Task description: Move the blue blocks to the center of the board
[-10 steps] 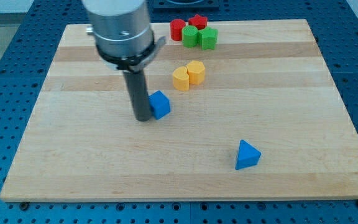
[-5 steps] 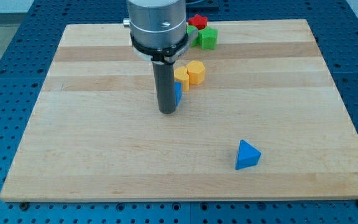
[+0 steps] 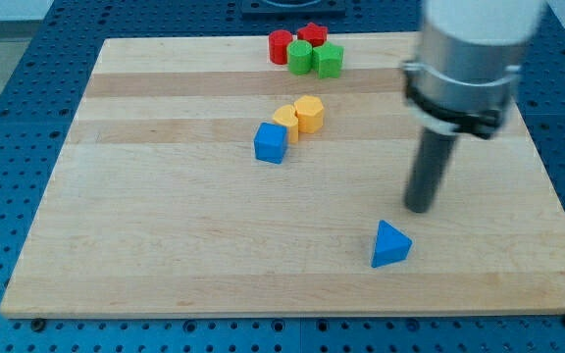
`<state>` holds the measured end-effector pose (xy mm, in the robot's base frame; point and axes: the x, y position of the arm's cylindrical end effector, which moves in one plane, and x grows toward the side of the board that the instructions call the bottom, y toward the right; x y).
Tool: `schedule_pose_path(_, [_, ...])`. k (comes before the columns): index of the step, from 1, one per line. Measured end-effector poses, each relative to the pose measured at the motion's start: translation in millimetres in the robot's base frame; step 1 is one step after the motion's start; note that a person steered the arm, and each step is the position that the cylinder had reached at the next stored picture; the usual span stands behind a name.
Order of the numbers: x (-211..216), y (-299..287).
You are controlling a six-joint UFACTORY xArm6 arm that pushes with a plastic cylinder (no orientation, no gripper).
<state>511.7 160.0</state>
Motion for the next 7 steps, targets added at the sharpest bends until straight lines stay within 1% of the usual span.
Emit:
schedule_pose_path(1, [54,19])
schedule_pose_path(2, [95,-3])
schedule_pose_path(3, [80,-50])
schedule_pose_path(5, [-29,-129])
schedule_pose_path(6, [-44,-130])
schedule_pose_path(7, [-36,-126])
